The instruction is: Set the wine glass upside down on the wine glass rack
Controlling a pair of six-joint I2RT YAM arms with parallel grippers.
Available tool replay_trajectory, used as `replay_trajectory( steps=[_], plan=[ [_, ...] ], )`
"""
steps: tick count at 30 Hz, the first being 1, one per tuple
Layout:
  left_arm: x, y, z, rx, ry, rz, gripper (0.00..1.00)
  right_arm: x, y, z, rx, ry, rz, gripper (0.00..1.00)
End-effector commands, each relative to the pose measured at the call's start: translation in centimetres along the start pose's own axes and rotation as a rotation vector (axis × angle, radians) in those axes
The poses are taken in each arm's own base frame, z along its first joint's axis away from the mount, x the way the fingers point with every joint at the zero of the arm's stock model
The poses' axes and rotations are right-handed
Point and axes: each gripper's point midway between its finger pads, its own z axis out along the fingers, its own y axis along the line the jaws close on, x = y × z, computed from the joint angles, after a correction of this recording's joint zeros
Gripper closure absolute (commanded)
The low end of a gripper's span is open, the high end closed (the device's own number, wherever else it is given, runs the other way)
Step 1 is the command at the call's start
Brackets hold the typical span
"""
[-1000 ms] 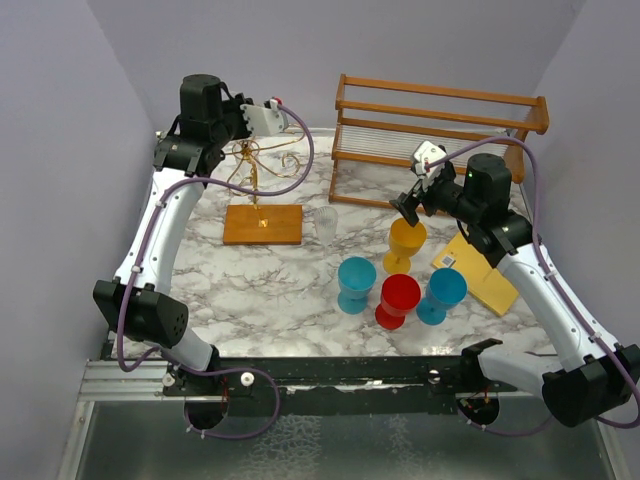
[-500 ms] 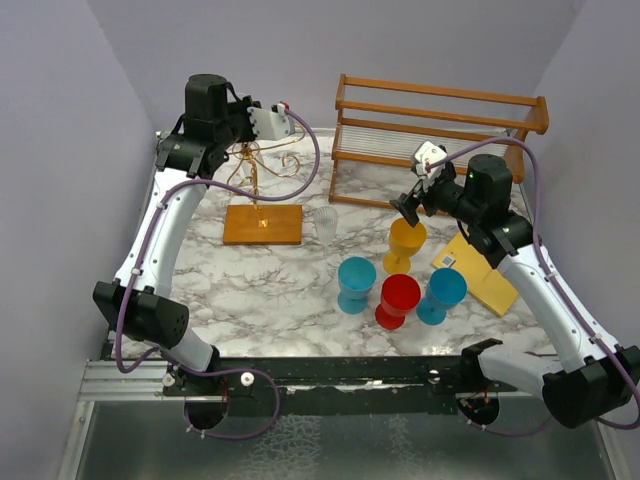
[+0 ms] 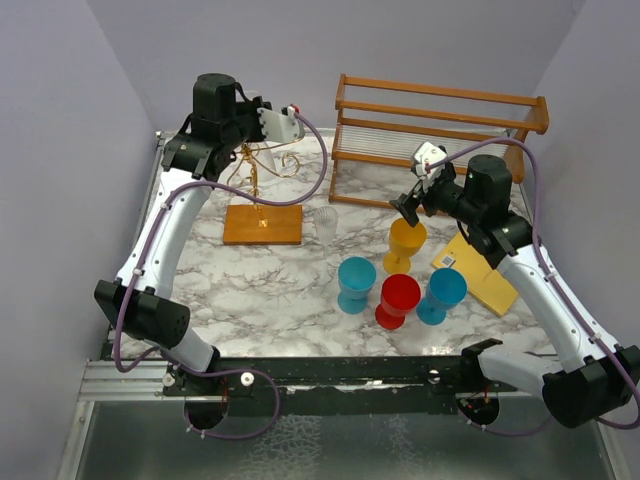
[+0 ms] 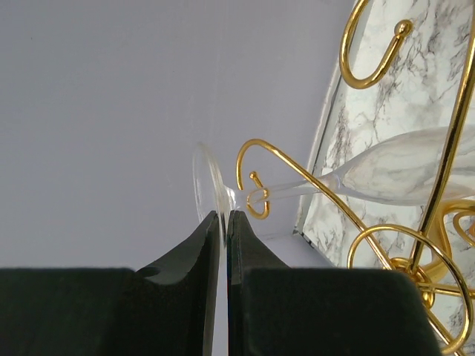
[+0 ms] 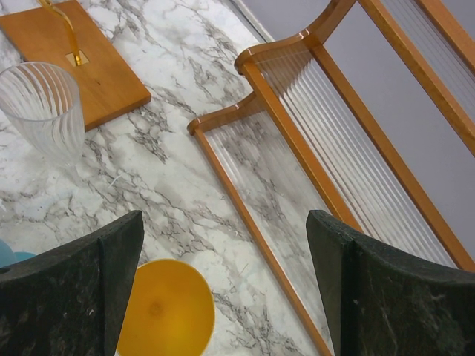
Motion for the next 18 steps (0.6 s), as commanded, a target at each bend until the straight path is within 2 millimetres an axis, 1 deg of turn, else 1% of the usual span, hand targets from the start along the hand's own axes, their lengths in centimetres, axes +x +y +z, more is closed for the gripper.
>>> replay_trajectory(
  steps=[1,9,18],
  plan=[
    [-1.5,2.5,-0.1,-0.085,-0.037,0.034,1.00,-0.7,-0.3,-0.3,0.007,-0.035,-0.024,0.10],
    [-1.7,2.9,1.1,-0.136,-0.018,0.024,1.00,-0.6,-0.3,-0.2,0.007,-0.034,-0.026,0.10],
    [0.0,3.3,2.0,-0.203,0.065,-0.003,1.00,-0.6,-0.4,-0.3,0.011,-0.035,-0.030,0.10]
  ],
)
